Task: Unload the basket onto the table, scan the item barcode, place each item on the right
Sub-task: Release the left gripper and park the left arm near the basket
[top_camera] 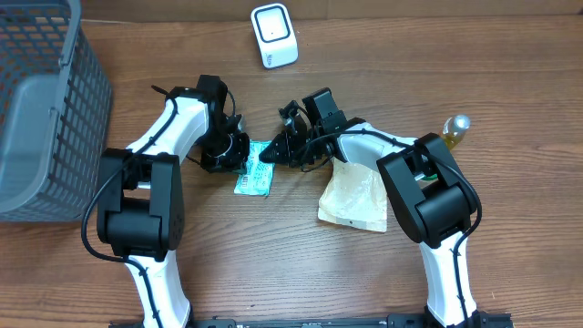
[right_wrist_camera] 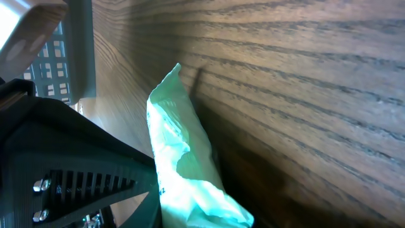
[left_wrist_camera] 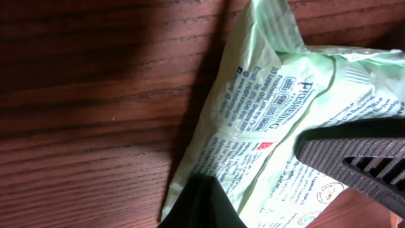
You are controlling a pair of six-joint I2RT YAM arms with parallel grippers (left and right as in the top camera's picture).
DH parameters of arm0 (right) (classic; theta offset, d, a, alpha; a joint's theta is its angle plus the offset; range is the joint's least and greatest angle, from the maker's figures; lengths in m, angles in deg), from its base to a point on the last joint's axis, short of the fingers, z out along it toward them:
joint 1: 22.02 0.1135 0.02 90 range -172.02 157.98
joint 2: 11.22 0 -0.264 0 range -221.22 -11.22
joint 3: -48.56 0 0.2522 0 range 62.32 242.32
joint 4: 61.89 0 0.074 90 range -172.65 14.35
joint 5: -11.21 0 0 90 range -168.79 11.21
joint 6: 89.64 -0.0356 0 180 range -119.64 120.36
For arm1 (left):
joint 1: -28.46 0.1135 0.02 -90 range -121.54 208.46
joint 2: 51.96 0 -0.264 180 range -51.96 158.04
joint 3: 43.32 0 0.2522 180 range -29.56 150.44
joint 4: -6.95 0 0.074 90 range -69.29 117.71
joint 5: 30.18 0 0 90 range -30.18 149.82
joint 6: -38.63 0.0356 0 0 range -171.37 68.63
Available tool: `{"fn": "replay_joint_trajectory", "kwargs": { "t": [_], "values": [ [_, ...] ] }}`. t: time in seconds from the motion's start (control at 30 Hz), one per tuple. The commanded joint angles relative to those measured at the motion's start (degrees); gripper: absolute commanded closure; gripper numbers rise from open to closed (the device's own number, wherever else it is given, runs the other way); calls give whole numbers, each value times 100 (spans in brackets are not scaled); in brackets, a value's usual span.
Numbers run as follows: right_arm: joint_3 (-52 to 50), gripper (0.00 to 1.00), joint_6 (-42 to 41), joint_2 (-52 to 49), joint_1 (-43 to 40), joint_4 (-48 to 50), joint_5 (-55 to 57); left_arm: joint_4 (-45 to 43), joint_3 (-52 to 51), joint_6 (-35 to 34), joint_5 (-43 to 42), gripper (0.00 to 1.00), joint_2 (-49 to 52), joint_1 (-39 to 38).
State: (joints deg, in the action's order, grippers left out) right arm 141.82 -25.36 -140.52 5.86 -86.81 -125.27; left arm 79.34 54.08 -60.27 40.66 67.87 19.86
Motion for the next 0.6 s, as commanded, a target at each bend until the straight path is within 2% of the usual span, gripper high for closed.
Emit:
{"fn": "replay_joint_trajectory", "kwargs": {
  "t": [0.0, 0.13, 0.27, 0.43, 0.47, 0.57],
  "values": [
    [22, 81, 44, -98, 50, 20, 31, 24, 133, -50, -201, 96, 48, 70],
    [22, 84, 44, -98, 50, 20, 31, 271, 662, -11, -382, 96, -37, 304],
    [22, 86, 44, -98, 50, 15, 28, 302, 1023, -9, -225, 96, -50, 542],
    [22, 93, 63, -98, 50, 13, 28, 254, 1093, -13, 599, 96, -48, 863],
    [22, 94, 63, -98, 50, 13, 28, 289, 1093, -13, 809, 94, -48, 922],
    [22, 96, 63, -98, 50, 13, 31, 374, 1091, -17, 1360, 75, -48, 1069]
  ]
}}
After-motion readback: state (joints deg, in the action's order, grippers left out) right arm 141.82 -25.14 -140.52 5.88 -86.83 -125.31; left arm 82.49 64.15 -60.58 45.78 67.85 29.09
